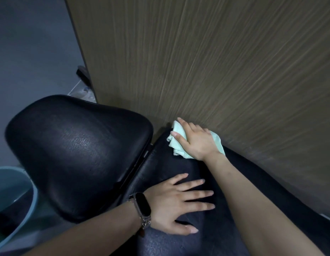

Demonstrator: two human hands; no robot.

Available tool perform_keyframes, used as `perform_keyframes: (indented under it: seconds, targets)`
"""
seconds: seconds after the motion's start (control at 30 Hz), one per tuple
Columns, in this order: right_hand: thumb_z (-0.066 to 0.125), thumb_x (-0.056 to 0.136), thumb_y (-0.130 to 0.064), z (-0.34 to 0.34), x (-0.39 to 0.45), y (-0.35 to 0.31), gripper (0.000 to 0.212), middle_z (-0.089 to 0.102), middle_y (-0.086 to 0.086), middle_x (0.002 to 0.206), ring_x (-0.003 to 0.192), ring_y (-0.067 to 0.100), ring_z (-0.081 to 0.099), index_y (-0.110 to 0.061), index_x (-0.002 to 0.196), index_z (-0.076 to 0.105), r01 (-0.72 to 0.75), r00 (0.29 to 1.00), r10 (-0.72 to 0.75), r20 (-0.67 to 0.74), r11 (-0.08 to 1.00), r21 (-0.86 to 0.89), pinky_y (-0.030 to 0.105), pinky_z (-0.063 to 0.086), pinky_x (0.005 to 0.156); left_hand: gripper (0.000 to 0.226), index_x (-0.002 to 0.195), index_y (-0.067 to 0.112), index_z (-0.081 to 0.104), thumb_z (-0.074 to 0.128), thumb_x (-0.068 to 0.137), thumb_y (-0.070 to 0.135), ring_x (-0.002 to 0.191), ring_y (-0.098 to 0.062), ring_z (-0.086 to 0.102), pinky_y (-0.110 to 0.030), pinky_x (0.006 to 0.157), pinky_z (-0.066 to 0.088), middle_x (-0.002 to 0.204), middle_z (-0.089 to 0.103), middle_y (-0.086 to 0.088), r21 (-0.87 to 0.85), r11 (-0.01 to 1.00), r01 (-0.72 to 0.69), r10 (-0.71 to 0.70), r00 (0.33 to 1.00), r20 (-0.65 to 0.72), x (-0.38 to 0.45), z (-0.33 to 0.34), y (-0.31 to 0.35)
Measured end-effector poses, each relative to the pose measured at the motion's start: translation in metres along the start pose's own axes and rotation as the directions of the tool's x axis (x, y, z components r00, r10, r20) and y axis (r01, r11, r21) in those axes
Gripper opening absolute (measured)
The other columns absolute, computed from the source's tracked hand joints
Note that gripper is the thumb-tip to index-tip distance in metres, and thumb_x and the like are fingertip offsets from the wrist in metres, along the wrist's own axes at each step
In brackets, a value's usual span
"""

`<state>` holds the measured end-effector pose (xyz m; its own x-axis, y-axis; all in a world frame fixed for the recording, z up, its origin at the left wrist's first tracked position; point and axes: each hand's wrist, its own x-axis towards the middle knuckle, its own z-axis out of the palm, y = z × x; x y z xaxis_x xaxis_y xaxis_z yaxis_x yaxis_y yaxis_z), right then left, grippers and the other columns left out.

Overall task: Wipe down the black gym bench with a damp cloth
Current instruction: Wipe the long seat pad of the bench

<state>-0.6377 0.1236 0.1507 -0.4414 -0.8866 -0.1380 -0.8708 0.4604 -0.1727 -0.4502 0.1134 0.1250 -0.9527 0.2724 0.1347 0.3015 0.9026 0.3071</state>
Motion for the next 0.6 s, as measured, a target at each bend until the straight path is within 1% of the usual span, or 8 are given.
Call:
perform_keyframes:
  seconds: [0.1, 0.2, 0.27, 0.37, 0.5, 0.6]
  targets:
    - [0.019, 0.092, -0.068, 0.003, 0.012, -0.019, 0.072, 0.048, -0.001, 0.140, 0.129, 0.019, 0.041, -0.027, 0.151, 0.021, 0.071, 0.997, -0.071, 0.009, 0.997, -0.015, 0.039, 0.026, 0.106, 0.064, 0.145, 0.033, 0.029, 0.031, 0.087, 0.060, 0.145, -0.016, 0.004, -0.040, 0.115, -0.007, 0.155, 0.024, 0.008, 0.015, 1.000, -0.006, 0.006, 1.000, -0.001, 0.000, 0.000, -0.001]
    - [0.003, 0.081, -0.076, 0.009, 0.022, -0.036, 0.088, 0.054, -0.002, 0.135, 0.123, 0.018, 0.046, -0.026, 0.150, 0.023, 0.159, 0.987, -0.157, 0.034, 0.986, -0.058, 0.039, 0.028, 0.104, 0.064, 0.144, 0.033, 0.028, 0.033, 0.086, 0.060, 0.145, -0.017, 0.007, -0.044, 0.116, 0.000, 0.153, 0.028, 0.008, 0.021, 1.000, -0.004, 0.004, 1.000, -0.017, 0.000, 0.000, -0.001]
    - [-0.001, 0.078, -0.077, 0.010, 0.026, -0.038, 0.091, 0.055, -0.001, 0.134, 0.121, 0.019, 0.047, -0.026, 0.149, 0.024, 0.187, 0.982, -0.184, 0.051, 0.980, -0.066, 0.039, 0.029, 0.104, 0.064, 0.144, 0.033, 0.029, 0.034, 0.087, 0.060, 0.145, -0.016, 0.004, -0.044, 0.117, -0.001, 0.154, 0.026, 0.007, 0.001, 1.000, -0.005, 0.005, 1.000, -0.019, -0.001, 0.000, -0.001]
    - [0.000, 0.077, -0.077, 0.009, 0.024, -0.033, 0.092, 0.054, -0.002, 0.137, 0.123, 0.018, 0.046, -0.025, 0.149, 0.025, 0.200, 0.979, -0.197, 0.055, 0.978, -0.057, 0.038, 0.027, 0.106, 0.064, 0.145, 0.032, 0.032, 0.035, 0.087, 0.059, 0.145, -0.016, 0.003, -0.040, 0.115, -0.006, 0.154, 0.024, 0.007, 0.007, 1.000, -0.013, 0.013, 1.000, -0.025, -0.002, -0.001, 0.000]
    - [0.003, 0.078, -0.077, 0.006, 0.019, -0.027, 0.091, 0.052, -0.003, 0.137, 0.126, 0.016, 0.043, -0.025, 0.148, 0.028, 0.175, 0.984, -0.174, 0.045, 0.984, -0.032, 0.037, 0.026, 0.108, 0.063, 0.145, 0.031, 0.032, 0.044, 0.088, 0.056, 0.145, -0.015, 0.002, -0.039, 0.115, -0.010, 0.155, 0.024, 0.007, -0.008, 1.000, -0.007, 0.007, 1.000, -0.018, -0.002, -0.003, 0.001]
    - [0.005, 0.079, -0.076, 0.002, 0.010, -0.014, 0.088, 0.050, -0.004, 0.137, 0.127, 0.015, 0.042, -0.025, 0.147, 0.029, 0.129, 0.991, -0.130, 0.039, 0.992, 0.005, 0.036, 0.026, 0.108, 0.063, 0.145, 0.031, 0.032, 0.039, 0.088, 0.057, 0.145, -0.015, 0.002, -0.039, 0.115, -0.007, 0.155, 0.024, 0.007, 0.014, 1.000, -0.006, 0.006, 1.000, -0.017, -0.002, -0.004, 0.001]
